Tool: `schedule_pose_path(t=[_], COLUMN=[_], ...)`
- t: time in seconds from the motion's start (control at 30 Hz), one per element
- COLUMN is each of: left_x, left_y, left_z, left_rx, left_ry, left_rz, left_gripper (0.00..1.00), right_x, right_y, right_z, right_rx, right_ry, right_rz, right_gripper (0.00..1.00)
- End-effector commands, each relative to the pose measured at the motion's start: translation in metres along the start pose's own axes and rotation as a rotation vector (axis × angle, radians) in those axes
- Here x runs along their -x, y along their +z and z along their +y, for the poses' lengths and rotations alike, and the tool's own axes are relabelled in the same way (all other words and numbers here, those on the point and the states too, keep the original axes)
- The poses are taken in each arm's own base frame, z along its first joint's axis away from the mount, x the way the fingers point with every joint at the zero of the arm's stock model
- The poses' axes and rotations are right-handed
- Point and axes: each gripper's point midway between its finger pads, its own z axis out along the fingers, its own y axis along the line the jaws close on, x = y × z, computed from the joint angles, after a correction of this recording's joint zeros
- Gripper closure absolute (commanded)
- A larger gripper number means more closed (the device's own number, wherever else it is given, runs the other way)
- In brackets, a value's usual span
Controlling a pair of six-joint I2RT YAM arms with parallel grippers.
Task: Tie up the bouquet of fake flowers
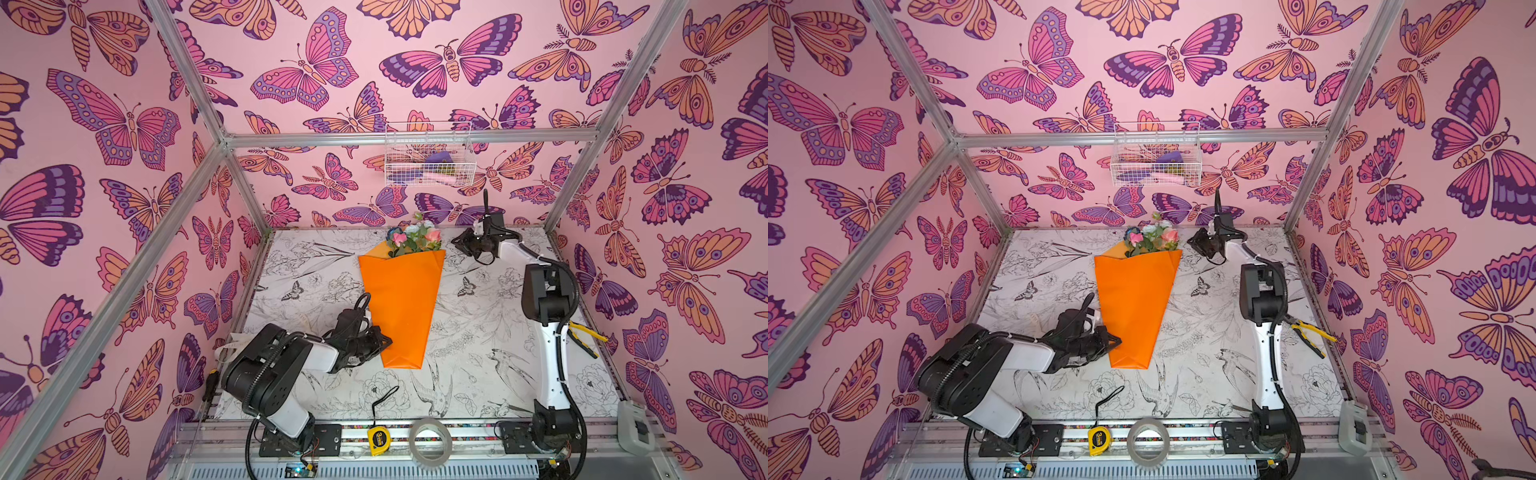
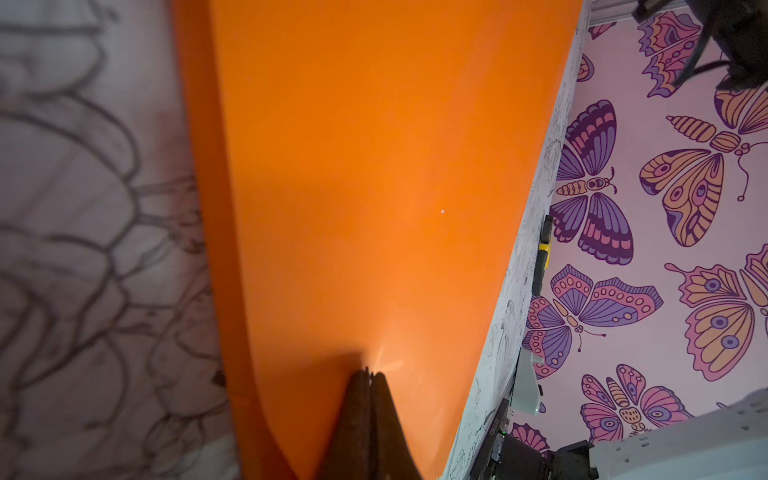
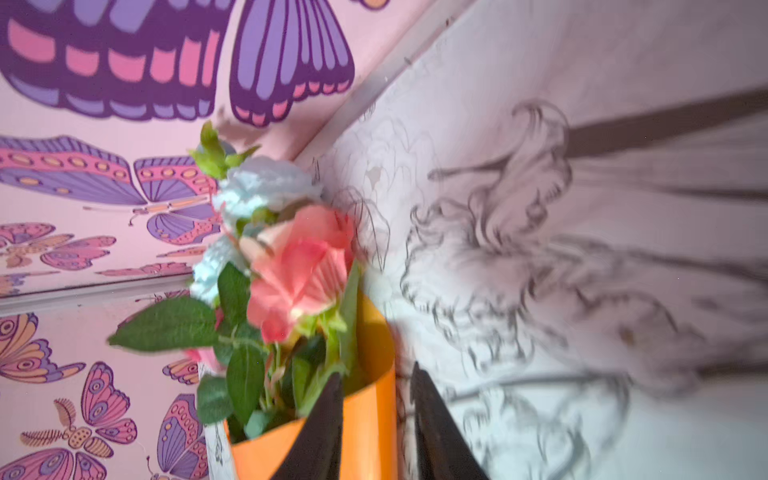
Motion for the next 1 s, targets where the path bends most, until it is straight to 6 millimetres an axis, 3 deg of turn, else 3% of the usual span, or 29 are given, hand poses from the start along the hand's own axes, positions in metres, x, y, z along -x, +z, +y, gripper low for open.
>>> schedule_pose_path(t=[0.0,0.23,0.33,0.43,0.63,0.83,0.97], left_x=[-0.020,-0.023,-0.025,-0.024,-0.026,-0.028,-0.028], left_y=[-0.001,0.003,0.004,0.003,0.003,0.002,0.002], left_z=[0.033,0.038,0.041,0.041,0.043,0.047,0.048], left_rx=[0.114,0.126,0.131,0.132,0.138,0.148,0.152], left_ry=[-0.060,-0.077,-0.083,-0.084,-0.085,-0.092,-0.094], left_rz=[0.063,0.082,0.089,0.085,0.088,0.088,0.087], left_gripper=[1.00,1.00,1.00,1.00,1.00,1.00,1.00], right_x=[-0.021,-0.114,-0.142,-0.157,-0.160,-0.140,-0.129], right_y=[-0.035,-0.043,-0.035,-0.022,0.003,0.022,0.035], right_z=[0.035,0.039,0.034,0.022,-0.017,-0.051,-0.062], right_rx=[0.105,0.226,0.215,0.182,0.033,-0.049,-0.042], right_ry=[-0.050,0.008,0.022,0.036,0.053,0.097,0.135], right_rz=[0.007,0.180,0.239,0.279,0.305,0.247,0.235], right_gripper=[0.79,0.87,0.92,0.95,1.00,1.00,1.00])
